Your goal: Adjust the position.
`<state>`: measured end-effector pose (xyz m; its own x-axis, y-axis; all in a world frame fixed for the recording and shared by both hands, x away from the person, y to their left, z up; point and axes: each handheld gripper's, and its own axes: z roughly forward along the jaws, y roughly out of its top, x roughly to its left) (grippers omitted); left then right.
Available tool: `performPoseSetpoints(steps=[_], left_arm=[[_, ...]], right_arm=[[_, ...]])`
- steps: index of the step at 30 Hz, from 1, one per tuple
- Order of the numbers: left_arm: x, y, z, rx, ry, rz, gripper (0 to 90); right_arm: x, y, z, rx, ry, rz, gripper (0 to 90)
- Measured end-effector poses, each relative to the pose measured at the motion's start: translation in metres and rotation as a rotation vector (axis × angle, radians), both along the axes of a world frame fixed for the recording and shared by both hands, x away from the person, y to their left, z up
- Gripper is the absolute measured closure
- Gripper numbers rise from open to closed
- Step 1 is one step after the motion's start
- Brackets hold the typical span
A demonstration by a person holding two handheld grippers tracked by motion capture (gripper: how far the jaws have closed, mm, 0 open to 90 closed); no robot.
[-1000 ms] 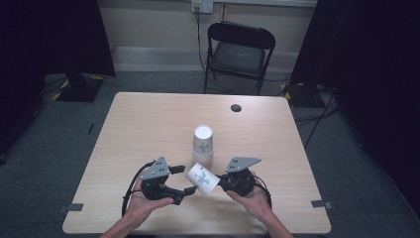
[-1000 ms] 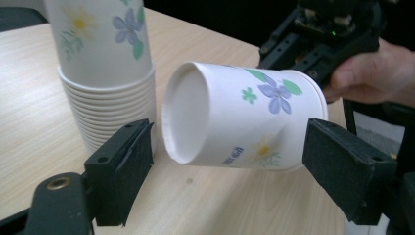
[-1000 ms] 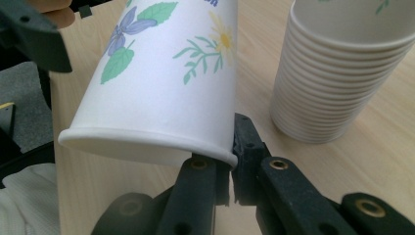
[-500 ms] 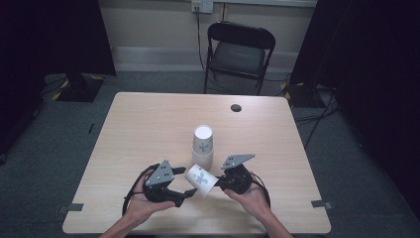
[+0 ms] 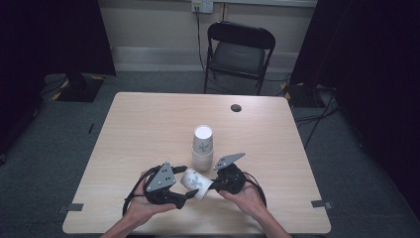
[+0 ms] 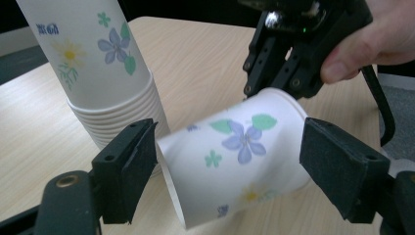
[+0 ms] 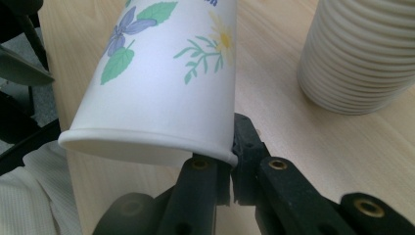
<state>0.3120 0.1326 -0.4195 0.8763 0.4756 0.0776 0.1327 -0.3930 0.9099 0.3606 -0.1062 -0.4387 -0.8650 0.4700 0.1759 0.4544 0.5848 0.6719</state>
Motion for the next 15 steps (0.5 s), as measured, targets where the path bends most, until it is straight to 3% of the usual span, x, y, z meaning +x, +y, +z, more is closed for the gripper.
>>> performPoseSetpoints(steps=[2,8,15], left_arm=[[0.0,-0.001,0.0,0.003,-0.001,-0.017,20.9],[-0.007,-0.01,-0.004,0.064,-0.039,-0.05,20.2],[-0.008,-0.014,-0.007,0.077,-0.043,-0.068,17.2]], right_arm=[[0.0,0.002,-0.001,-0.004,0.003,0.008,88.2],[0.0,0.004,-0.003,-0.007,0.007,-0.001,88.2],[-0.001,0.005,-0.003,-0.016,0.011,0.002,88.1]])
